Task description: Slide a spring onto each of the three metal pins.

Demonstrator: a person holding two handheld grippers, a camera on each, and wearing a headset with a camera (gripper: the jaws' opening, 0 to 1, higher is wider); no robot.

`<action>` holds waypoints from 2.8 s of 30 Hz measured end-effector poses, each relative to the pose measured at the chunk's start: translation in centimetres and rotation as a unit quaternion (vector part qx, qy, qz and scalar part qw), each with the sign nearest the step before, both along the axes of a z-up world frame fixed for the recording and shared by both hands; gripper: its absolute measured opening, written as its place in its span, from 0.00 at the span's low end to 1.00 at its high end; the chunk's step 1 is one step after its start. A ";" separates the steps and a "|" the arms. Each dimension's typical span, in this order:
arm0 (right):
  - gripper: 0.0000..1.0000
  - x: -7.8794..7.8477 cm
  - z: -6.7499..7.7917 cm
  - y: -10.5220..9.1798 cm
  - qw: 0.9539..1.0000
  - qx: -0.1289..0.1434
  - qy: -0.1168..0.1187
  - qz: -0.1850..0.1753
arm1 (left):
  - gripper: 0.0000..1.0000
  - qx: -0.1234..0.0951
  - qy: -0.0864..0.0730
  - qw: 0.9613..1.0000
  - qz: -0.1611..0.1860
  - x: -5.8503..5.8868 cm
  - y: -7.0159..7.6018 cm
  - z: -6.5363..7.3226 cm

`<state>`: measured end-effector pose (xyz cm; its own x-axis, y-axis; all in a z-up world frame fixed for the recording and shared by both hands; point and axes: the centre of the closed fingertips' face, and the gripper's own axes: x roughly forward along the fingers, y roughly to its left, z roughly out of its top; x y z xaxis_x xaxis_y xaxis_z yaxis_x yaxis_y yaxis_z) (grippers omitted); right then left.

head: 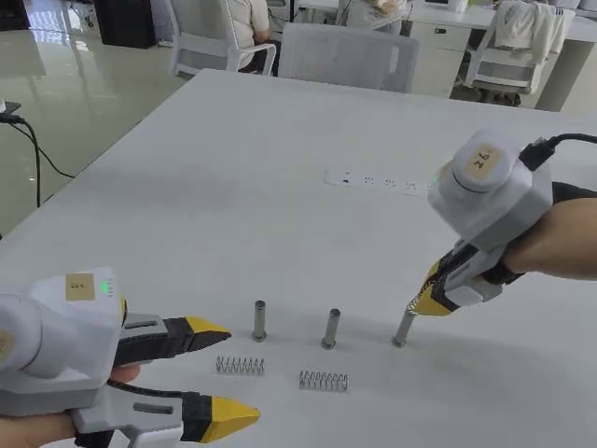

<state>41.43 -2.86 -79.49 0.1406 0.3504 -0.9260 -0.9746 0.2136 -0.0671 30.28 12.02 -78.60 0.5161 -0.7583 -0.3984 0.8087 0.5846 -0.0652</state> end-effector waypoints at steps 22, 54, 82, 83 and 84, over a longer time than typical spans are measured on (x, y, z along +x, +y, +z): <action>0.09 0.8 -3.1 0.3 0.997 -0.065 0.035 0.009 | 0.46 0.000 -0.001 1.000 0.001 0.0 0.0 0.0; 0.11 -0.6 -7.2 0.3 0.995 -0.089 0.049 0.013 | 0.46 0.001 0.003 1.000 0.000 0.0 0.1 -0.2; 0.25 -1.6 -2.1 2.4 0.998 -0.028 -0.020 0.045 | 0.45 0.004 0.001 1.000 -0.006 -0.1 -0.2 -0.2; 0.25 -1.9 -1.8 2.8 0.998 -0.023 -0.022 0.050 | 0.45 0.004 0.001 1.000 -0.006 -0.1 -0.2 -0.2; 0.25 -2.1 -1.7 3.1 0.998 -0.019 -0.021 0.054 | 0.45 0.004 0.001 1.000 -0.006 -0.1 -0.2 -0.2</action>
<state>39.33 0.19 -81.21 0.1438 0.3298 -0.9330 -0.9878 0.1042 -0.1154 30.17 11.77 -78.81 0.5057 -0.7612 -0.4061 0.8159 0.5749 -0.0616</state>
